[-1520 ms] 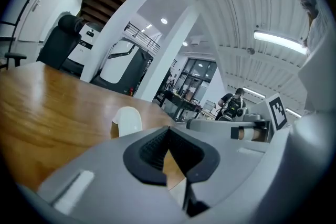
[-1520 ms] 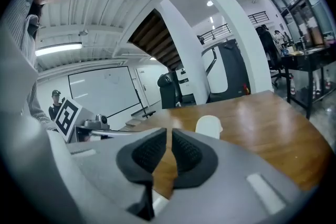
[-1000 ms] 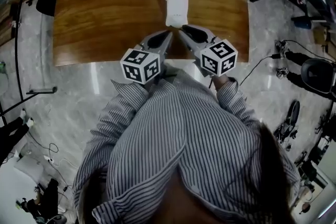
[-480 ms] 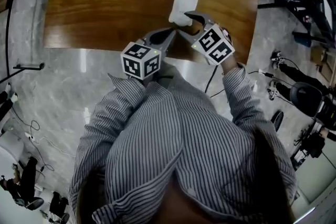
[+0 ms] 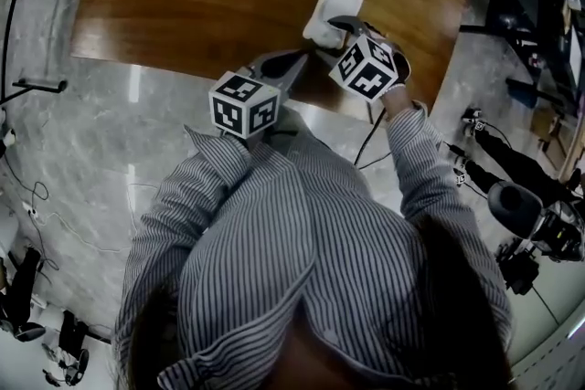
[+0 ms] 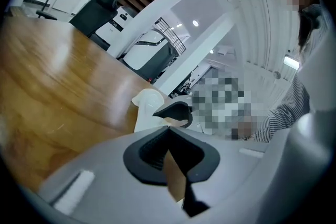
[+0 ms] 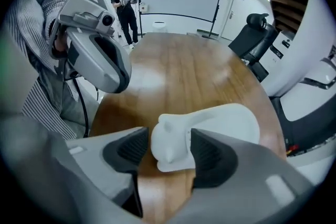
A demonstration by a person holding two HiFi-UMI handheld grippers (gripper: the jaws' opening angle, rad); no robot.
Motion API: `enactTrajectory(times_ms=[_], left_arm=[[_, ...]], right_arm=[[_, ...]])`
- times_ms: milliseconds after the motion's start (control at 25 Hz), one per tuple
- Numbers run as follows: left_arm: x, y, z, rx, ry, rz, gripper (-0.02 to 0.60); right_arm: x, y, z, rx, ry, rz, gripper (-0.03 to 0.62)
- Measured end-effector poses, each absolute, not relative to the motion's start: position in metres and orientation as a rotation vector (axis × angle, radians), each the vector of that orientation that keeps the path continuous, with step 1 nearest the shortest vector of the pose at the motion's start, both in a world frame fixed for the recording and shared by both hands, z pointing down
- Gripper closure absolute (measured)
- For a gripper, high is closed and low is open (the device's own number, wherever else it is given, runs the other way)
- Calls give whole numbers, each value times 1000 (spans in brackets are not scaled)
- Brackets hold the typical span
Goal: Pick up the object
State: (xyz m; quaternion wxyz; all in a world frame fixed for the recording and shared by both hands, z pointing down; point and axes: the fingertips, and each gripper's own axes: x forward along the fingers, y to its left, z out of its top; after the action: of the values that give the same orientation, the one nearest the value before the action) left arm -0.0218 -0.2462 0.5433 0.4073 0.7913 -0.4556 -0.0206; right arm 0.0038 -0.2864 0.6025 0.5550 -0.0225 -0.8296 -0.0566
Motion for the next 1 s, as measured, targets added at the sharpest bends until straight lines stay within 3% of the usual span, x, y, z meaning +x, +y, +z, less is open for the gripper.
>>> enactTrajectory(times_ms=[640,1000], left_arm=[[-32,-234,541,1987,-1167,-67,577],[-58,-253,495,2100,-1252,-93,577]], right_arm=[[-8,-283,614,2,-1887,-162,361],[-22,-289,535,253,-2250,125,361]])
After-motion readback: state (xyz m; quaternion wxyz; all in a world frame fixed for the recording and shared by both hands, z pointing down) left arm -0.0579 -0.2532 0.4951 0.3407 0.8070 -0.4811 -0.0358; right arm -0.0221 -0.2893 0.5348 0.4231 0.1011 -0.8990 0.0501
